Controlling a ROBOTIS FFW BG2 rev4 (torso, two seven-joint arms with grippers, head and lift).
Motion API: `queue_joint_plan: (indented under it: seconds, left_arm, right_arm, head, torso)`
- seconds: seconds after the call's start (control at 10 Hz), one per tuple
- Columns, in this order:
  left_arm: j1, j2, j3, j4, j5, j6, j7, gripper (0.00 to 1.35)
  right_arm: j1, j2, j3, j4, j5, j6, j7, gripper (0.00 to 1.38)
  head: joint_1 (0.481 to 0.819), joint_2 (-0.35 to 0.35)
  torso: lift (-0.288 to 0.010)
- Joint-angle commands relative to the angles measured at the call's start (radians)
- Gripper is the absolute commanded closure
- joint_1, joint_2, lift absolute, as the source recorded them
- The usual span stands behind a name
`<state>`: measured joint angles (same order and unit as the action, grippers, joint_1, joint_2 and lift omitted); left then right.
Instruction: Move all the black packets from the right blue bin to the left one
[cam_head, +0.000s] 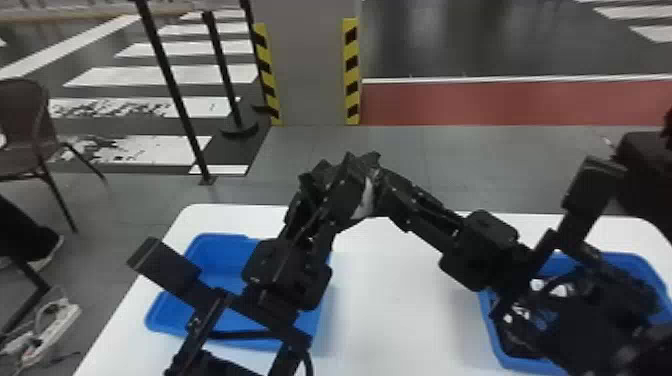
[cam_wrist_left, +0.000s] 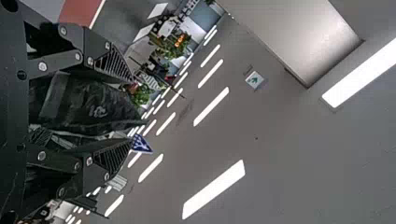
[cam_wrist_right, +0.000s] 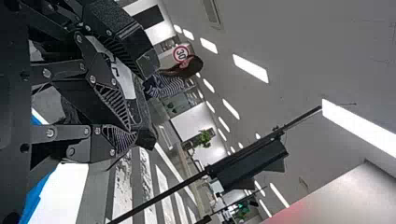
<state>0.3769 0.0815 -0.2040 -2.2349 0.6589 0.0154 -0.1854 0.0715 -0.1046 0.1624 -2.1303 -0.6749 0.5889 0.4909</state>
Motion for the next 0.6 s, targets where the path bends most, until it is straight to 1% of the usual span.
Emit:
queue_joint_plan:
  seconds: [0.0, 0.1, 0.2, 0.4, 0.5]
  left_arm:
    - [0.001, 0.0, 0.005, -0.015, -0.01, 0.029, -0.002, 1.21]
    - [-0.001, 0.003, 0.0, -0.022, -0.015, 0.043, -0.002, 1.21]
    - [-0.009, 0.012, -0.011, -0.024, -0.015, 0.053, -0.003, 1.21]
    - [-0.011, 0.014, -0.011, -0.027, -0.015, 0.043, -0.003, 1.21]
    - [-0.009, 0.011, -0.005, -0.027, -0.015, 0.031, -0.003, 1.21]
  right_arm:
    - [-0.013, -0.001, 0.0, 0.016, 0.003, -0.02, 0.0, 1.24]
    - [-0.027, 0.0, 0.0, 0.043, 0.005, -0.042, 0.0, 1.24]
    - [-0.047, 0.0, 0.0, 0.063, 0.005, -0.059, 0.0, 1.24]
    - [-0.079, 0.002, 0.005, 0.09, 0.006, -0.086, 0.002, 1.23]
    - [-0.094, 0.005, 0.006, 0.119, 0.011, -0.123, 0.026, 1.07]
  head:
    - [0.599, 0.132]
    - [0.596, 0.13]
    - [0.593, 0.121]
    - [0.581, 0.103]
    - [0.572, 0.099]
  torso:
    - [-0.11]
    - [-0.11]
    - [-0.11]
    - [-0.11]
    - [-0.11]
